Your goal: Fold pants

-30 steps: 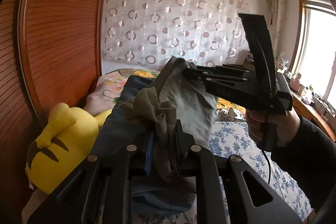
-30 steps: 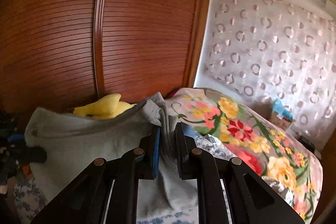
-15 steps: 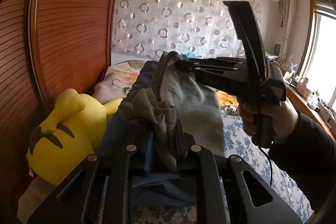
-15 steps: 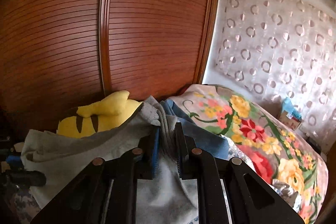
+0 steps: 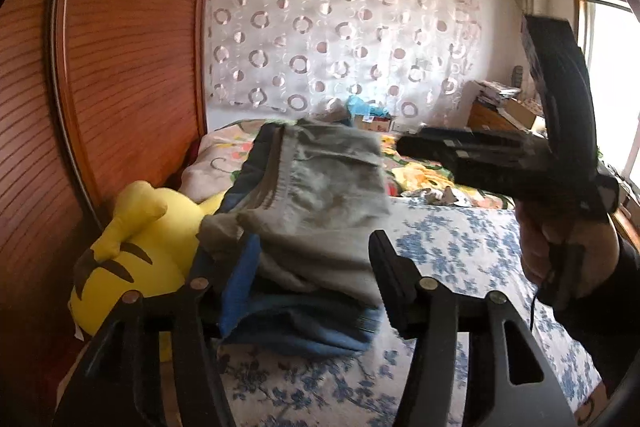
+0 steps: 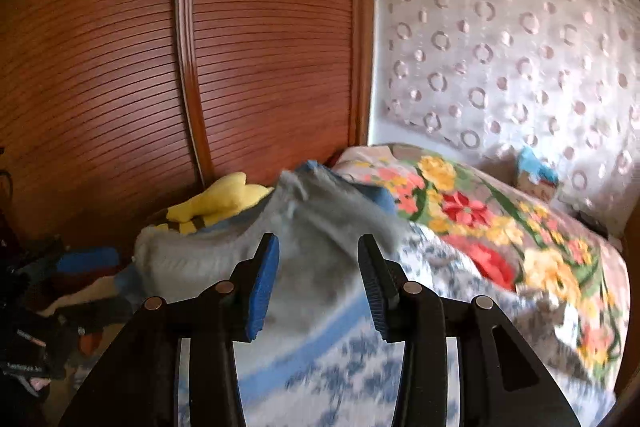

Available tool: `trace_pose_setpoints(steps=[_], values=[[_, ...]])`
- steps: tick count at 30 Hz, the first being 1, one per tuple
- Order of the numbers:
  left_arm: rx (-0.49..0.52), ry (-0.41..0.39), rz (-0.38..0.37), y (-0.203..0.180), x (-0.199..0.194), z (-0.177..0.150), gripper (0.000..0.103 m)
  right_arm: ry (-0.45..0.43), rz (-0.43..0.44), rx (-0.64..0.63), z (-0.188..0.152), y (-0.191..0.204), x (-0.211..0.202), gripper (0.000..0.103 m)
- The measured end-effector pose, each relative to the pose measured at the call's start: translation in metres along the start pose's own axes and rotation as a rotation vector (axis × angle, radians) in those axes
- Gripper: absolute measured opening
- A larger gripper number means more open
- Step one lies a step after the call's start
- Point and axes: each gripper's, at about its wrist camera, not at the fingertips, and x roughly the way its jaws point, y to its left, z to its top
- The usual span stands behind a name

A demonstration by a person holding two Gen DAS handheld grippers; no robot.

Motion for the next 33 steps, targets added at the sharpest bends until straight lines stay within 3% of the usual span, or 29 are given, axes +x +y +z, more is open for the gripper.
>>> trace_pose_setpoints(steps=[2,5,10,14,21,28,33], values=[[0.018,-0.007,-0.008,-0.009,-0.009,0.001,0.061,0.002,-0.020,0.033,-0.010,0.002,-0.020,0.043],[0.035,-0.023,-0.039,-0.022,-0.023,0.000,0.078,-0.013,-0.036,0.080,-0.024,0.005,-0.055,0.043],[0.077,-0.025,-0.084,-0.044,-0.039,-0.003,0.084,-0.035,-0.091,0.128,-0.045,0.016,-0.112,0.043],[0.121,-0.024,-0.115,-0.067,-0.052,-0.008,0.084,-0.056,-0.149,0.153,-0.060,0.031,-0.154,0.044],[0.164,-0.038,-0.157,-0.102,-0.080,-0.023,0.084,-0.093,-0.265,0.218,-0.091,0.064,-0.222,0.056],[0.183,-0.050,-0.122,-0.126,-0.104,-0.038,0.084,-0.138,-0.393,0.282,-0.118,0.111,-0.284,0.056],[0.175,-0.046,-0.162,-0.134,-0.120,-0.052,0.084,-0.155,-0.451,0.297,-0.129,0.143,-0.308,0.056]])
